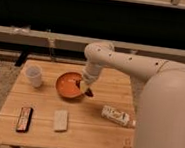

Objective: Place the pepper in the ceramic bowl

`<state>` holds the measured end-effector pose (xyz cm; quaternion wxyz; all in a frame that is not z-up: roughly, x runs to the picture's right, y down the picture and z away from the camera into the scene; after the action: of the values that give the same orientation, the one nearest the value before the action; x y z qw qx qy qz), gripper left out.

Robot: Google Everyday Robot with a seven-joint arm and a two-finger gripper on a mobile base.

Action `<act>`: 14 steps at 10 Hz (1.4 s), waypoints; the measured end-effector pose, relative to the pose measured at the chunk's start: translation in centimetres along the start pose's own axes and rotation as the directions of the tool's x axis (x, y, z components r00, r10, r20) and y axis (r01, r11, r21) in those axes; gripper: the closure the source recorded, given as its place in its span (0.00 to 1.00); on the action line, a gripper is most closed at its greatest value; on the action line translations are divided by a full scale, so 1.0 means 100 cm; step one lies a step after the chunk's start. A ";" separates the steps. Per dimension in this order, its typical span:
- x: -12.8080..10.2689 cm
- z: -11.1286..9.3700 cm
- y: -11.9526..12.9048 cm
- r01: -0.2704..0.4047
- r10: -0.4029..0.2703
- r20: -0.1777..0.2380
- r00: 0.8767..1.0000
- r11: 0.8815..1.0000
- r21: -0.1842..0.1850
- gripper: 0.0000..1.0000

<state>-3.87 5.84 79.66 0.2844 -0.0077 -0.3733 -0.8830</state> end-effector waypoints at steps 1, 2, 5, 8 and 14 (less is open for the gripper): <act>0.013 0.006 0.005 0.020 -0.020 -0.003 1.000 1.000 -0.006 1.00; 0.030 0.014 0.013 0.044 -0.044 -0.009 0.999 0.999 -0.015 1.00; 0.063 0.031 0.034 0.094 -0.094 -0.016 0.995 0.995 -0.023 1.00; 0.086 0.042 0.025 0.148 -0.148 -0.019 0.989 0.989 -0.015 0.76; 0.091 0.051 0.020 0.174 -0.174 -0.013 0.985 0.985 -0.009 0.21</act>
<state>-11.44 3.56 86.70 0.2088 0.0300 -0.3670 -0.9060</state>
